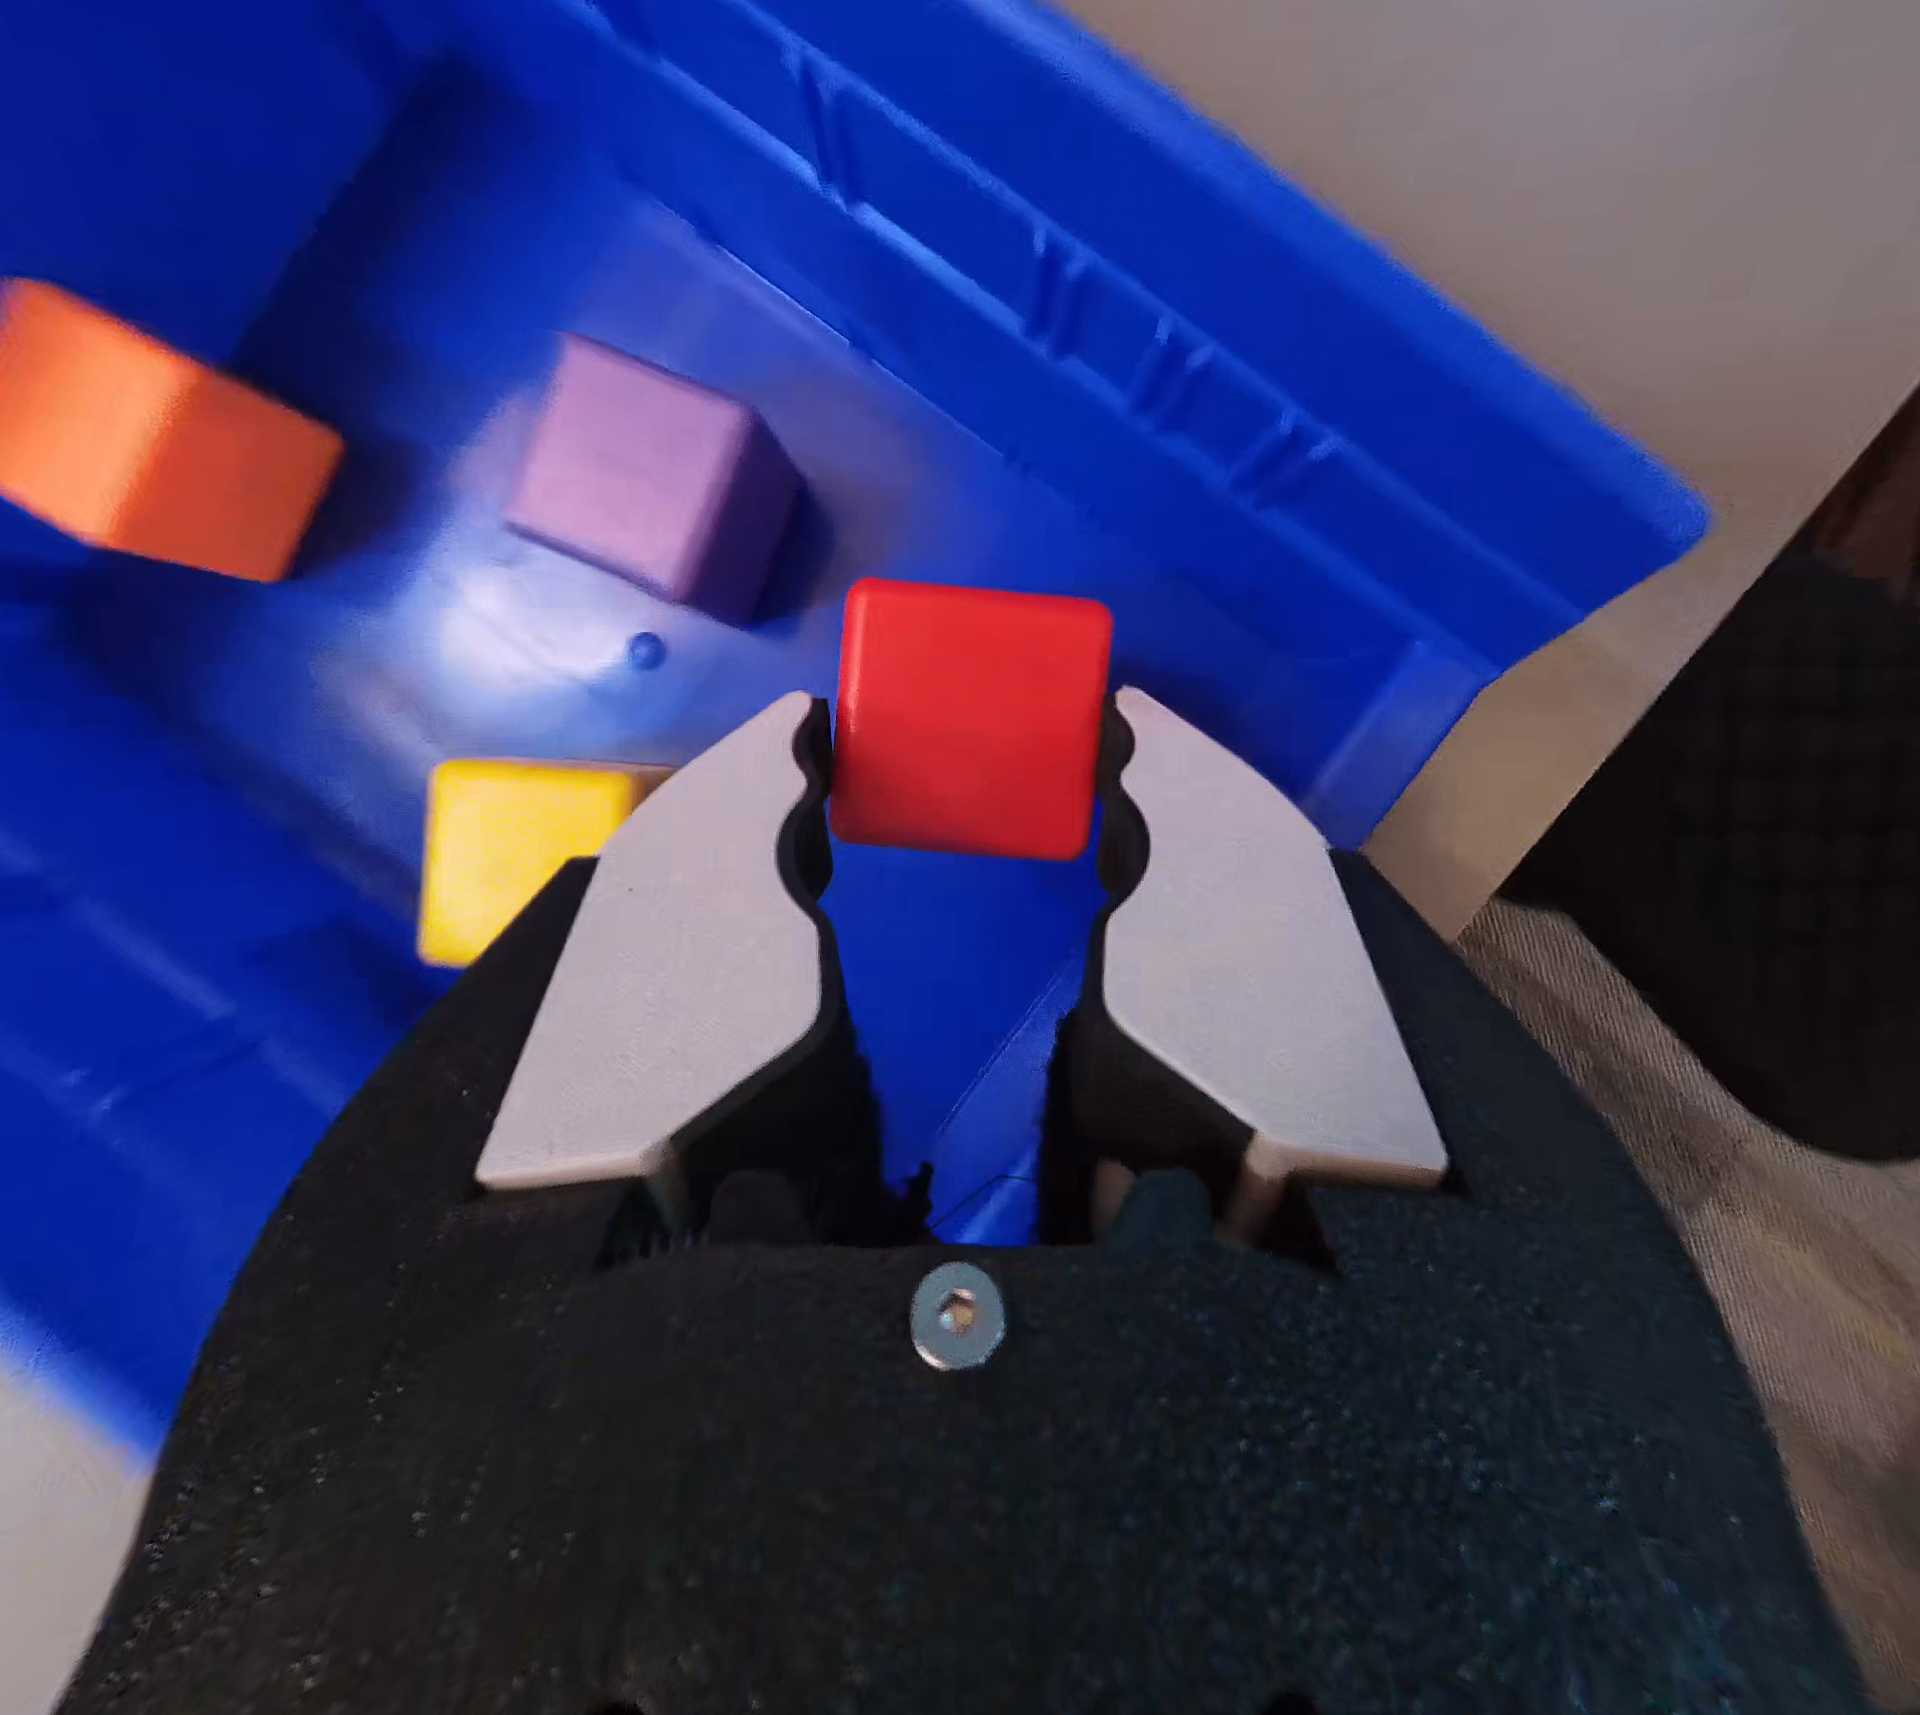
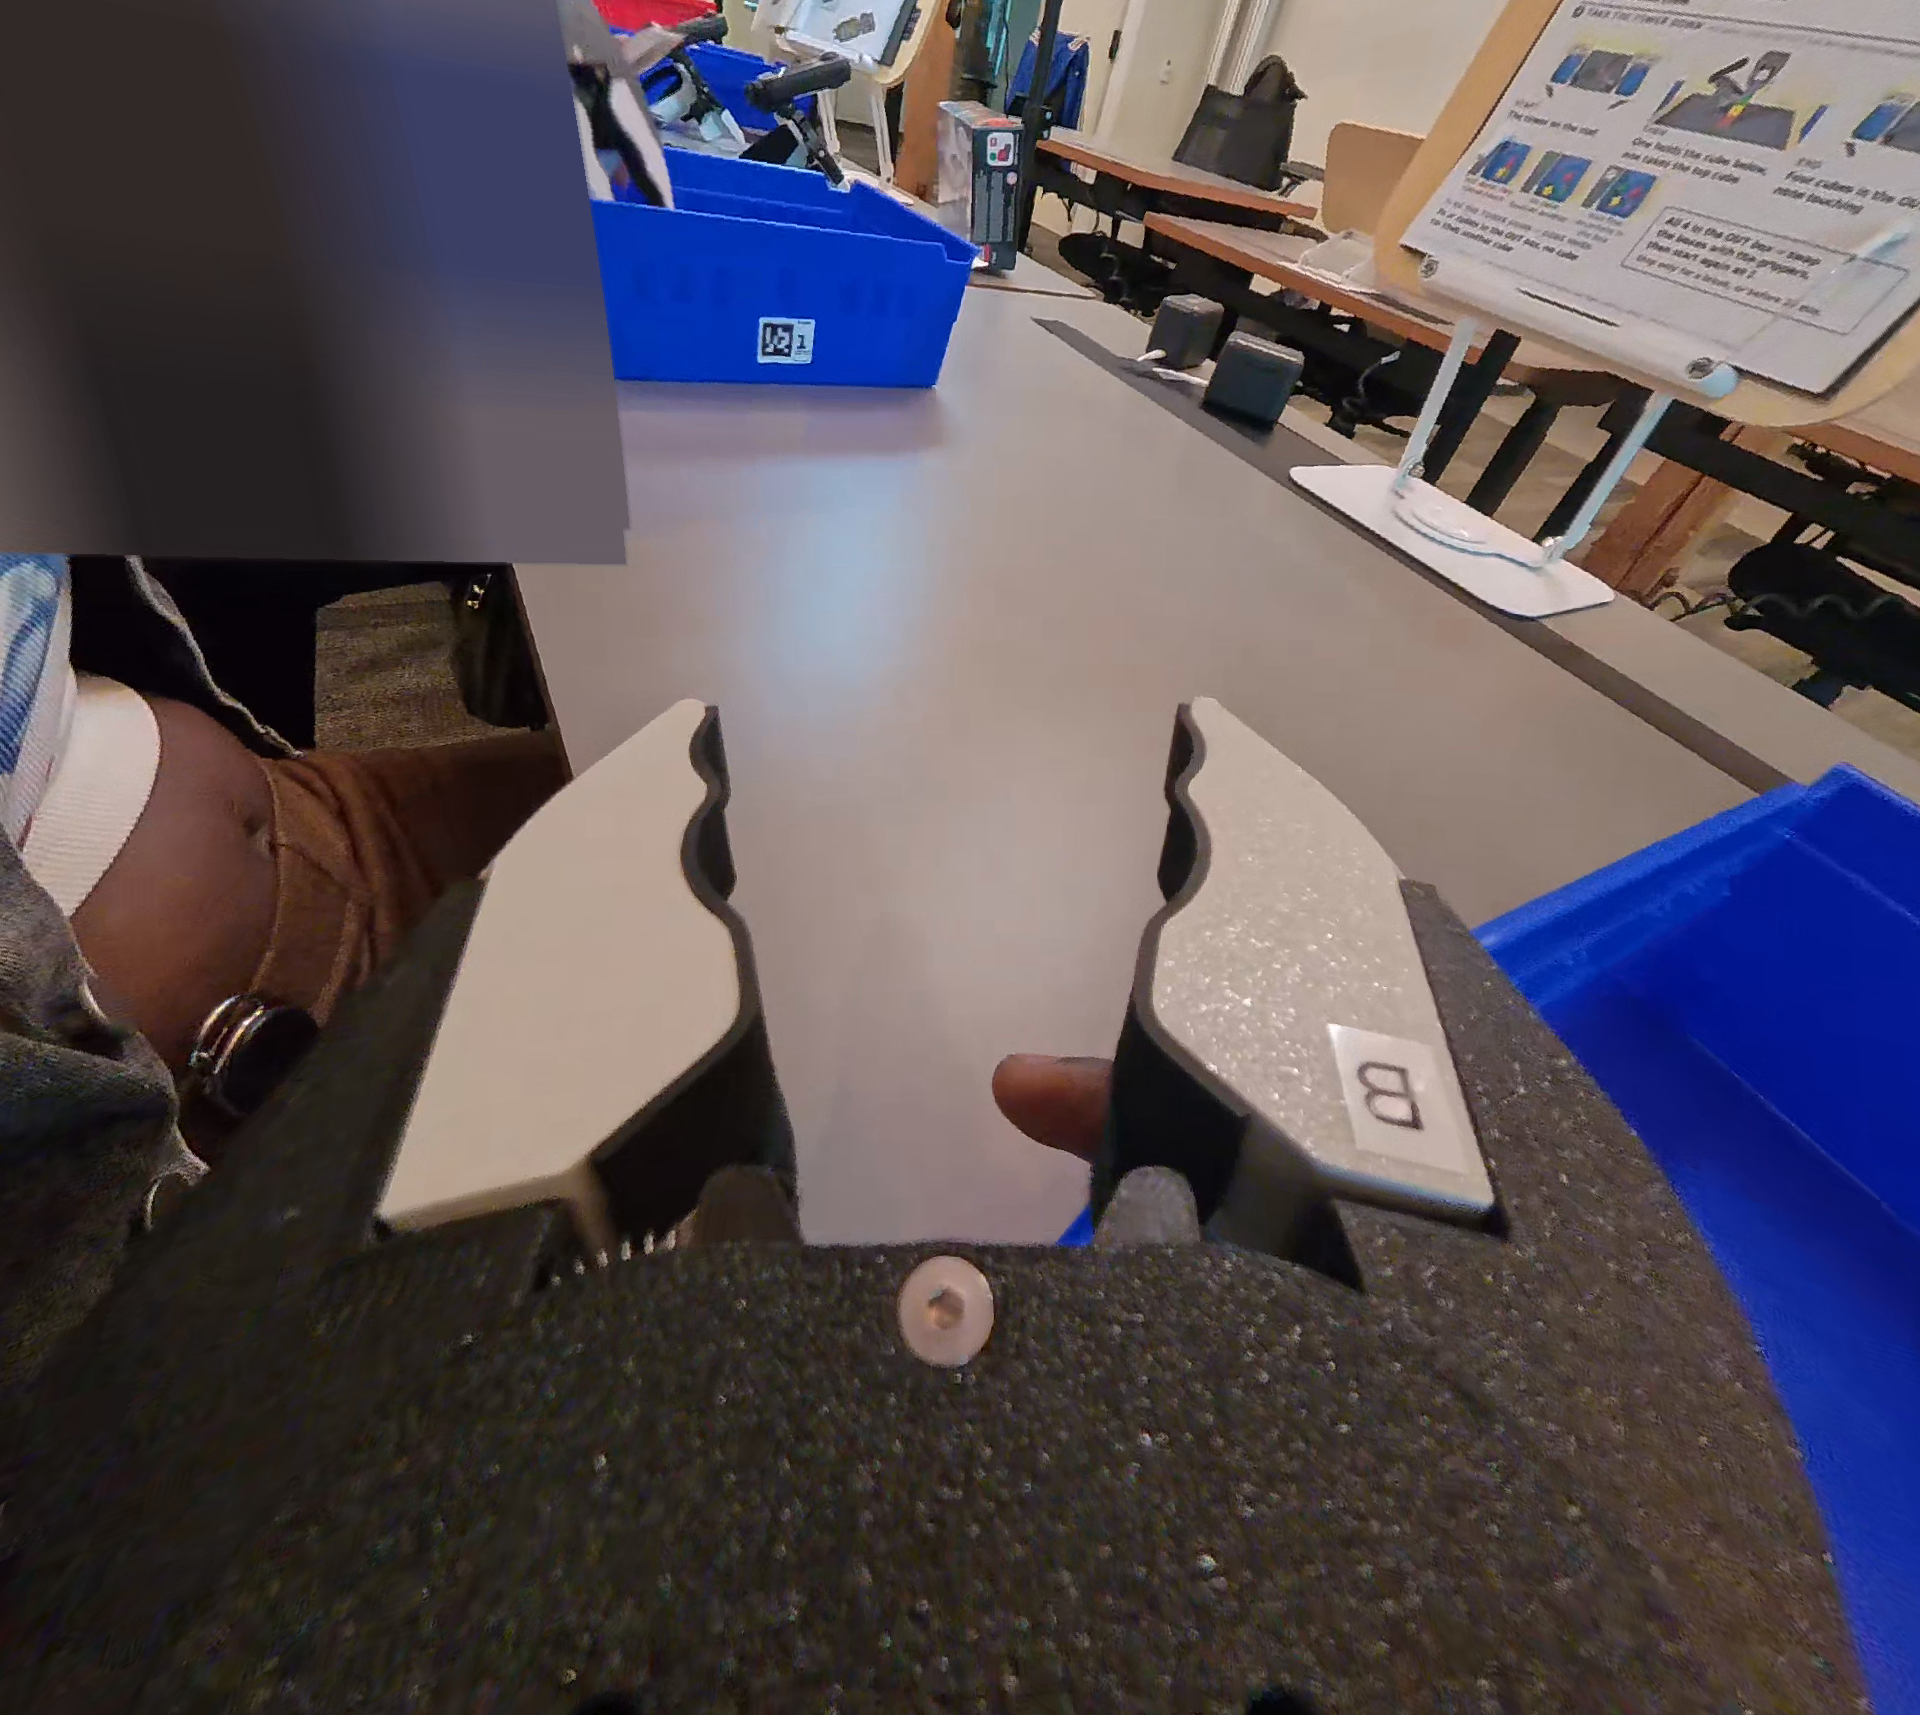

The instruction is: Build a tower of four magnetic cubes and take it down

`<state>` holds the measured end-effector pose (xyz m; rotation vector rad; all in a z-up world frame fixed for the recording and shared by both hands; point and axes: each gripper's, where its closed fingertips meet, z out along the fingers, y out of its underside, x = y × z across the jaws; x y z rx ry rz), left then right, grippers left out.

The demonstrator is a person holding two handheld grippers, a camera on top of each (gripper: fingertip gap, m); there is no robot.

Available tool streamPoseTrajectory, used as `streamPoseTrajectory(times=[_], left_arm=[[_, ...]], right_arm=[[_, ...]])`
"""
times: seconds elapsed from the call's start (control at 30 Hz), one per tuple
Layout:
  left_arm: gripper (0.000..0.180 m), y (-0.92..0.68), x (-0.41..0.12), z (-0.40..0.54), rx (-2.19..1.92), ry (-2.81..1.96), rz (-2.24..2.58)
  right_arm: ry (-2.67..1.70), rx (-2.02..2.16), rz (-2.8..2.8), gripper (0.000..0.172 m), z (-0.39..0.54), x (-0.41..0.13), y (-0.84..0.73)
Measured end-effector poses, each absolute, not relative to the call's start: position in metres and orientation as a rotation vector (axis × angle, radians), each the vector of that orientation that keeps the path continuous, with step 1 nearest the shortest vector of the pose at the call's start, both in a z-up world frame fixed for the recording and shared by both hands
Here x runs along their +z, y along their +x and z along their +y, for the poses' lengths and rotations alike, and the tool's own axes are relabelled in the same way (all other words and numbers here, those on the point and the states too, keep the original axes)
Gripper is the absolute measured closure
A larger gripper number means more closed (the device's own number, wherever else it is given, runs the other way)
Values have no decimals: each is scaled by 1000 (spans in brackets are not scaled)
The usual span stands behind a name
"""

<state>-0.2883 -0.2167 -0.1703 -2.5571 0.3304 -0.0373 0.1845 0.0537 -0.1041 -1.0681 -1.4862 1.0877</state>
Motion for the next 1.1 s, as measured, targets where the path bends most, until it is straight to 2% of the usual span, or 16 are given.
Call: streamPoseTrajectory(times=[0.03,0.23,0.37,0.6,0.8,1.1], left_arm=[[132,-288,-156,-216,-7,-2526,307],[132,-235,-74,-197,106,-2369,453],[131,-166,-60,-163,11,-2308,678],[131,-67,-122,-98,-165,-2308,1117],[131,-40,-177,-59,-233,-2369,1252],[131,-11,-190,-31,-356,-2352,1142]], right_arm=[[-1067,1094,-1491,90,52,-105,183],[-1066,1111,-1539,90,44,-115,173],[-1052,1117,-1535,91,42,-113,174],[-992,1147,-1542,96,34,-107,177],[-979,1156,-1569,98,30,-112,177],[-1000,1160,-1602,99,30,-123,175]])
